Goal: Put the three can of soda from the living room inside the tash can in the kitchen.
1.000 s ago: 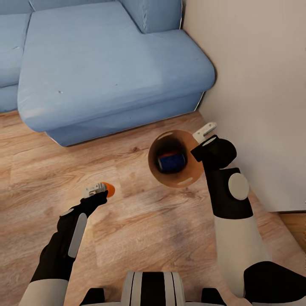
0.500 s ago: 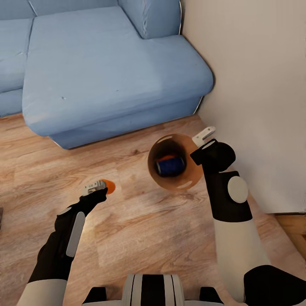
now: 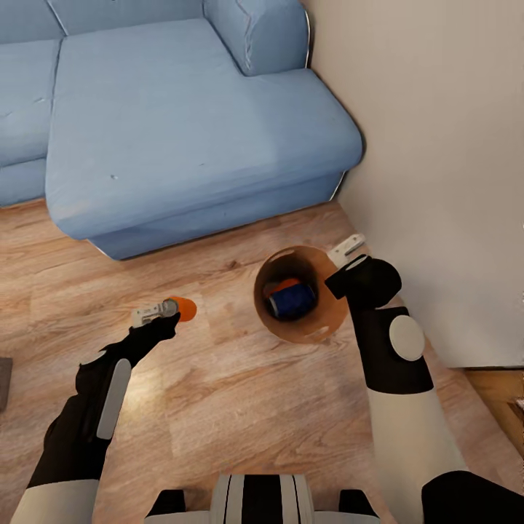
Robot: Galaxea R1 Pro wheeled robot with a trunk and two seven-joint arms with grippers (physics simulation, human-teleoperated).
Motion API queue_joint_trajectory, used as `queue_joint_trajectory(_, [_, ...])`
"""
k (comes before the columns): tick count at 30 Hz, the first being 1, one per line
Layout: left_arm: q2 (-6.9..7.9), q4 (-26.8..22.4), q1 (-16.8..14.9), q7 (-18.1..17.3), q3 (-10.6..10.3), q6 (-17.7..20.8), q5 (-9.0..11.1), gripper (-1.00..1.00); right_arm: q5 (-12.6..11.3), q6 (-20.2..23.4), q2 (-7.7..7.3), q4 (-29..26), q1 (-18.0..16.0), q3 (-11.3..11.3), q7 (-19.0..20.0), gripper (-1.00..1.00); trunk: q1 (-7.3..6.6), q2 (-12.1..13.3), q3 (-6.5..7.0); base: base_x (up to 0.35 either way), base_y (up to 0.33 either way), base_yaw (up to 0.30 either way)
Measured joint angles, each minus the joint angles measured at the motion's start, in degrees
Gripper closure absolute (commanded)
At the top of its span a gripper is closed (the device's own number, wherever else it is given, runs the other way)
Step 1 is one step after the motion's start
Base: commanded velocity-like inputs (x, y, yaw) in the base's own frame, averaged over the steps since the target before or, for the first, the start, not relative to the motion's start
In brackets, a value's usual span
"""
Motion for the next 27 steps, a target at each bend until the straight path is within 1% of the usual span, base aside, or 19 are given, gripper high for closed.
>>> queue_joint_trajectory(2, [0.72,-0.33,0.04,-1.06,0.01,0.32,-0.07,1.0,0.37,-0.07,-0.1,0.14,1.06,-0.05,-0.01,1.0,-0.44,0.8,0.36,0.0,0.0,0.0])
queue_joint_trajectory(4, [1.32,-0.45,0.06,-1.53,0.0,0.43,-0.1,1.0,-0.29,0.12,-0.14,0.01,1.86,-0.15,-0.02,1.0,-0.88,1.6,0.72,0.0,0.0,0.0])
queue_joint_trajectory(6, [2.52,-0.58,0.21,-2.33,0.01,0.56,-0.09,1.0,-0.45,0.11,-0.24,0.05,3.1,-0.73,-0.09,1.0,-1.32,2.41,1.07,0.0,0.0,0.0])
queue_joint_trajectory(8, [3.13,-1.14,1.21,-4.71,0.02,0.76,0.08,1.0,-0.28,0.06,-0.28,0.0,3.69,-2.28,-0.01,1.0,-1.76,3.21,1.44,0.0,0.0,0.0])
queue_joint_trajectory(10, [3.34,-1.89,1.78,-6.61,0.03,1.69,0.15,1.0,0.48,-0.28,-0.32,-0.01,3.91,-2.96,-0.04,1.0,-2.2,4.01,1.8,0.0,0.0,0.0])
queue_joint_trajectory(12, [3.45,-2.68,2.18,-8.62,0.06,2.7,0.09,1.0,0.15,-0.12,-0.33,-0.01,4.08,-3.24,-0.02,1.0,-2.2,4.03,1.8,0.0,0.0,0.0])
queue_joint_trajectory(13, [3.48,-3.17,2.45,-10.44,0.06,3.33,0.29,1.0,-0.16,0.04,-0.34,0.01,4.3,-3.34,-0.09,1.0,-2.2,4.03,1.8,0.0,0.0,0.0])
queue_joint_trajectory(15, [3.54,-3.65,2.72,-12.77,0.1,4.18,0.21,1.0,-0.35,0.11,-0.33,0.01,4.57,-3.44,-0.13,1.0,-2.2,4.03,1.8,0.0,0.0,0.0])
queue_joint_trajectory(16, [3.56,-4.14,2.91,-15.45,0.26,5.45,0.41,1.0,-0.22,0.05,-0.34,0.03,4.75,-3.51,-0.17,1.0,-2.2,4.03,1.8,0.0,0.0,0.0])
queue_joint_trajectory(17, [3.56,-4.81,3.06,-19.75,1.66,7.34,0.41,1.0,-0.06,-0.04,-0.34,0.05,4.94,-3.57,-0.23,1.0,-2.2,4.03,1.8,0.0,0.0,0.0])
queue_joint_trajectory(18, [3.56,-4.98,3.11,-21.25,2.49,7.87,0.08,1.0,0.01,-0.08,-0.34,0.05,5.0,-3.58,-0.25,1.0,-2.2,4.03,1.8,0.0,0.0,0.0])
queue_joint_trajectory(19, [3.55,-5.23,3.14,-23.99,4.13,9.06,0.16,1.0,-0.05,-0.06,-0.34,0.08,5.09,-3.6,-0.29,1.0,-2.2,4.03,1.8,0.0,0.0,0.0])
queue_joint_trajectory(20, [3.55,-5.32,3.15,-25.38,4.87,9.66,0.11,1.0,-0.11,-0.02,-0.34,0.1,5.12,-3.6,-0.3,1.0,-2.2,4.03,1.8,0.0,0.0,0.0])
queue_joint_trajectory(21, [3.55,-5.45,3.17,-27.87,5.92,10.78,0.23,1.0,-0.17,0.0,-0.34,0.16,5.17,-3.58,-0.32,1.0,-2.2,4.03,1.8,0.0,0.0,0.0])
queue_joint_trajectory(23, [3.55,-5.53,3.18,-30.18,6.65,11.55,0.17,1.0,-0.17,0.01,-0.34,0.27,5.3,-3.56,-0.34,1.0,-2.2,4.03,1.8,0.0,0.0,0.0])
queue_joint_trajectory(24, [3.55,-5.59,3.19,-32.11,7.11,12.1,0.29,1.0,-0.09,-0.06,-0.35,0.43,5.46,-3.56,-0.37,1.0,-2.2,4.03,1.8,0.0,0.0,0.0])
queue_joint_trajectory(27, [3.56,-5.65,3.21,-35.78,7.77,13.28,0.19,1.0,-0.08,-0.11,-0.34,0.76,6.25,-3.51,-0.4,1.0,-2.2,4.03,1.8,0.0,0.0,0.0])
